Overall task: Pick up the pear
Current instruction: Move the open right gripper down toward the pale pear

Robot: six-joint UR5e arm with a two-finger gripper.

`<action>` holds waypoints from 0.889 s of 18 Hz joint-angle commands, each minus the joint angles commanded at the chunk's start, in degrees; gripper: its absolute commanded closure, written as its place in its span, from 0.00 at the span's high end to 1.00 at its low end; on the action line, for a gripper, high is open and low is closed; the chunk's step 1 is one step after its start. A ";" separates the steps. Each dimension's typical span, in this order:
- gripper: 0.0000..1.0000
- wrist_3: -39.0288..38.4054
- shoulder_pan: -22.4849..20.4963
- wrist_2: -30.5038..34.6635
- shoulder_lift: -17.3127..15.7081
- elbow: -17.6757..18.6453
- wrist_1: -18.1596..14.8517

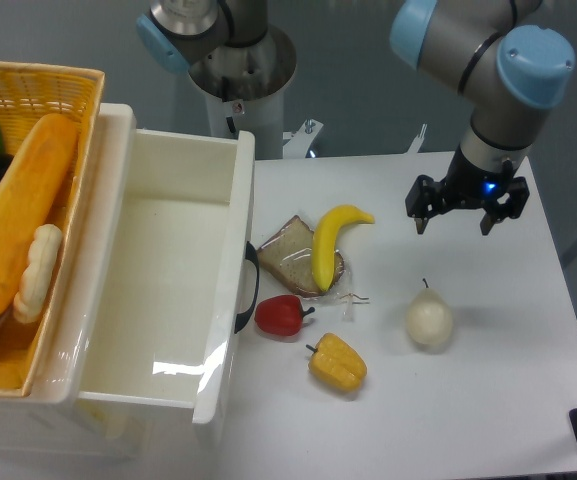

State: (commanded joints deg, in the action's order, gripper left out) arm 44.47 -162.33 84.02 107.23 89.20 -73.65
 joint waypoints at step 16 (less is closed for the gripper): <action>1.00 -18.70 -1.15 -0.09 12.03 -4.03 6.68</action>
State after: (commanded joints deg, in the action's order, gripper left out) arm 25.77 -163.48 83.94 119.26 85.17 -66.97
